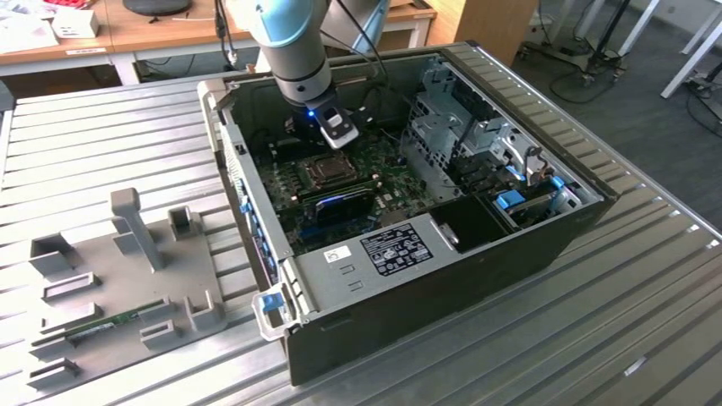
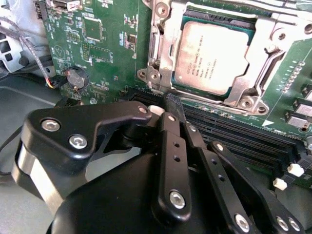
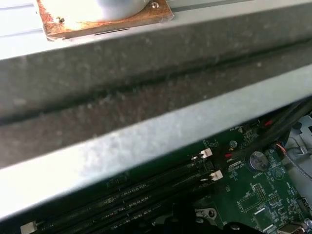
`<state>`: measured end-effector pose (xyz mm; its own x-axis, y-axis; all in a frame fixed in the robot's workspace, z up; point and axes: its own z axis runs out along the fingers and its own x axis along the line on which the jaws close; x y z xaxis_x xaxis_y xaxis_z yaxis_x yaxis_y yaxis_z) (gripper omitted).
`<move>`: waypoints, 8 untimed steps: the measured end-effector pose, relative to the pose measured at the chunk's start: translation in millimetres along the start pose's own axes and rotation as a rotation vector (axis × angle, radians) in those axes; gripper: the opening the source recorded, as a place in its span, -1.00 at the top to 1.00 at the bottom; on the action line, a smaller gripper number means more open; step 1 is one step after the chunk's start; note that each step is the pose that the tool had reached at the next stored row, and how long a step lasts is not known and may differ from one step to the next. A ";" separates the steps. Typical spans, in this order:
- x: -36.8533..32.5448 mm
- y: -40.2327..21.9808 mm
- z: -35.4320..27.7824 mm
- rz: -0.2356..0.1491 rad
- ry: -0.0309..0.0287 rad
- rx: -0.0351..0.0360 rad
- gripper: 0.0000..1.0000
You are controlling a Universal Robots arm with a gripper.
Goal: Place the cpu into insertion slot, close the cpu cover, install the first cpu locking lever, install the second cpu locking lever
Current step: 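Install the first cpu locking lever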
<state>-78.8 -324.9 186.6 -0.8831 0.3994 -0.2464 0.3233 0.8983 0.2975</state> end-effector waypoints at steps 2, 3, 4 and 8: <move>0.2 0.0 1.0 0.001 -0.0010 -0.0018 0.80; 0.2 -0.1 1.1 0.001 -0.0010 -0.0013 0.80; 0.2 -0.2 1.1 0.001 -0.0010 -0.0006 0.80; 0.2 -0.3 1.0 0.001 -0.0010 -0.0001 0.80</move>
<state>-78.7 -324.9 185.5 -0.8823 0.4006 -0.2469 0.3243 0.8978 0.2979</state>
